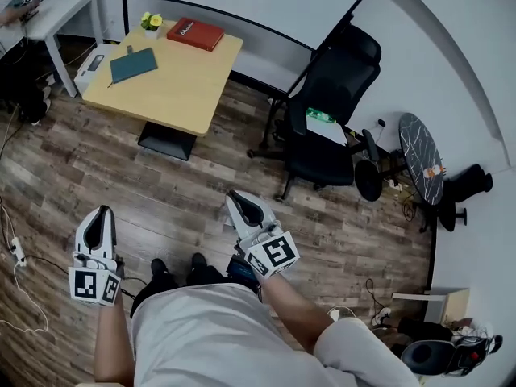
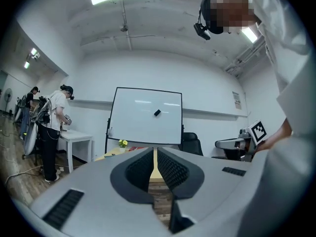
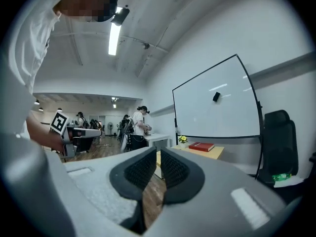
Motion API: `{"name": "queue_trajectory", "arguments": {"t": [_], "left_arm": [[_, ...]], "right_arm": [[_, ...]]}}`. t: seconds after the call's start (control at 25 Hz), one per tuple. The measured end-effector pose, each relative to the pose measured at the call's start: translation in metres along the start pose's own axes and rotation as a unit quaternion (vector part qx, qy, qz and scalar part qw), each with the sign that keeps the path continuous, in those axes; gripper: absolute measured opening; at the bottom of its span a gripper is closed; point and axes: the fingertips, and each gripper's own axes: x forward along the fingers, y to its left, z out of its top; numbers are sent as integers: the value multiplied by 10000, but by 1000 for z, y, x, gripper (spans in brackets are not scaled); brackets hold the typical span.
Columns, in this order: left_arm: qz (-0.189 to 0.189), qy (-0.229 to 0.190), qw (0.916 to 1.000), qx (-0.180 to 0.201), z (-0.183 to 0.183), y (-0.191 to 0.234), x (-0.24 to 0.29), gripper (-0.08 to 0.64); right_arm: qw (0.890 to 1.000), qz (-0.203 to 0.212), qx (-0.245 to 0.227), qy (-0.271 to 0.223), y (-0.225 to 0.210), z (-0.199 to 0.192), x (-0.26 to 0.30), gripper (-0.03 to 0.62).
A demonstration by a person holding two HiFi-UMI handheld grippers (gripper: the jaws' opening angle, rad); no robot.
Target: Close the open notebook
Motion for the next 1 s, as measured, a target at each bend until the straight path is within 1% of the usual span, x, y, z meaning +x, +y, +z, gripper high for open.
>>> {"name": "queue_trajectory", "arguments": {"t": [0.08, 0.2, 0.36, 0.64, 0.8, 1.0], "left_arm": [[-13, -65, 10000, -34, 4, 10, -3, 29], [-36, -115, 9999, -24, 4, 21, -17, 29], [-65, -164, 9998, -66, 4, 40, -31, 29], [-75, -203, 9997, -80, 10, 74, -44, 29], [-278, -108, 9995, -120, 4, 85, -42, 29], [-614, 11, 9979, -228, -7, 89, -34, 29]], "right_arm": [[9999, 57, -146, 19, 15, 3, 11, 25], [9990, 145, -417, -82, 39, 10, 23, 25], [9979, 38, -626, -177, 52, 14, 32, 25], [9975, -387, -585, -109, 53, 5, 32, 25], [9967, -553, -593, -57, 55, 2, 32, 25], [9954, -758, -582, -54, 62, -1, 32, 25]]}}
